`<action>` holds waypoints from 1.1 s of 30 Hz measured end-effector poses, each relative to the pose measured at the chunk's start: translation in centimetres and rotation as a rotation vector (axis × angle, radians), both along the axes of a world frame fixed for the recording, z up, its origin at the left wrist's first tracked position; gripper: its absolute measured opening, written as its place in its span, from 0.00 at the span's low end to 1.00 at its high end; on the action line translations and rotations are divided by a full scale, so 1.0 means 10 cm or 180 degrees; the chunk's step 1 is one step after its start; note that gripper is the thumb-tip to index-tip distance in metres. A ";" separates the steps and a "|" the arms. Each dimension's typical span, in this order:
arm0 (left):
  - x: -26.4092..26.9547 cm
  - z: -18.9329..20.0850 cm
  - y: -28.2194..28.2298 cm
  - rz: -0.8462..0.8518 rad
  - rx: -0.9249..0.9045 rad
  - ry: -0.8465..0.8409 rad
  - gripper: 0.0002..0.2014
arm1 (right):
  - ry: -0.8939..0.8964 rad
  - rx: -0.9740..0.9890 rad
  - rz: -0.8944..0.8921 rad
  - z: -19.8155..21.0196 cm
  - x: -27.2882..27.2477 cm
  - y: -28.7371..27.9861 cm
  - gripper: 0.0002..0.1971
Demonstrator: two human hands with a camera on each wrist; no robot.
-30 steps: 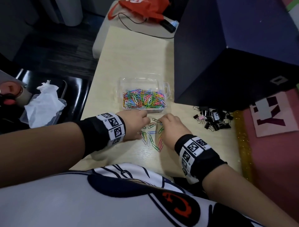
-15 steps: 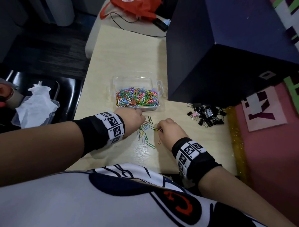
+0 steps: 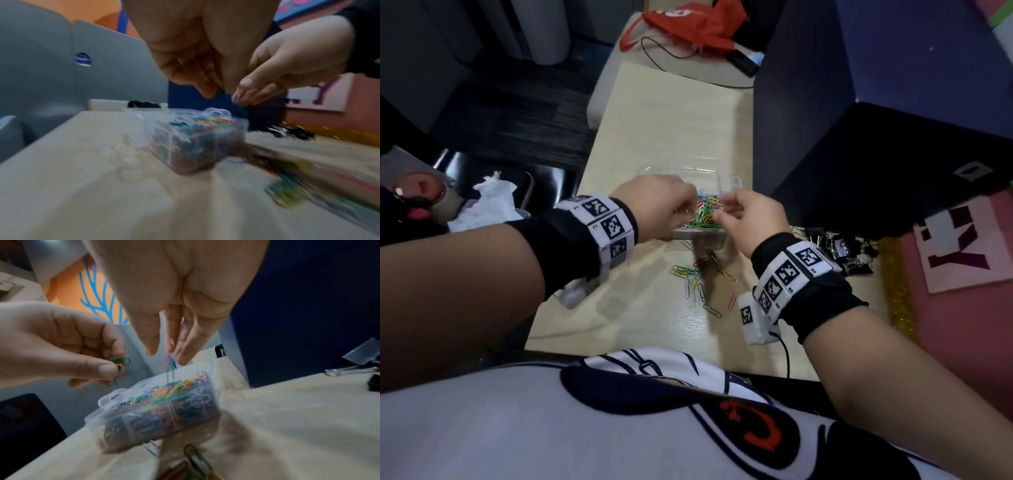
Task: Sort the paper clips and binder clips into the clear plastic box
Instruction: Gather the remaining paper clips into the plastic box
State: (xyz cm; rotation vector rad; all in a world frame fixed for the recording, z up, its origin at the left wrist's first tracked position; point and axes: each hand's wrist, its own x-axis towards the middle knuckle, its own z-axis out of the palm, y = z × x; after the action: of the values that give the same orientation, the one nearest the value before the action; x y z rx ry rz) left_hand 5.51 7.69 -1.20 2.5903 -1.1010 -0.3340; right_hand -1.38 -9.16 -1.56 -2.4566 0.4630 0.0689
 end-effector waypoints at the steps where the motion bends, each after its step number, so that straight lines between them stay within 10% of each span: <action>1: 0.05 0.01 0.01 0.0106 -0.0073 -0.0006 0.16 | 0.0059 -0.0054 0.0024 0.03 0.02 0.01 0.15; 7: 0.00 -0.02 0.03 0.0146 0.0147 -0.0110 0.19 | 0.0760 -0.0793 0.0329 0.04 -0.18 -0.01 0.11; 13: -0.36 -0.27 -0.04 -0.0752 0.1222 -0.0028 0.17 | 0.1219 -0.1035 0.1420 -0.35 -0.55 0.18 0.42; 18: -0.49 -0.46 -0.06 -0.0994 0.1540 -0.0160 0.18 | 0.0860 -0.1218 0.1470 -0.49 -0.68 0.14 0.21; 33: -0.46 -0.28 -0.13 -0.0704 0.1352 -0.0066 0.12 | 0.0627 -0.0330 0.0015 -0.20 -0.34 -0.04 0.01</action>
State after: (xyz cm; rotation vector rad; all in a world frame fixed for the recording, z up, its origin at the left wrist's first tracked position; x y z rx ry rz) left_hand 0.90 6.36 -3.96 2.8345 -1.4649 -0.6574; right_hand -4.76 -9.61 -3.55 -2.5647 0.5585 0.2980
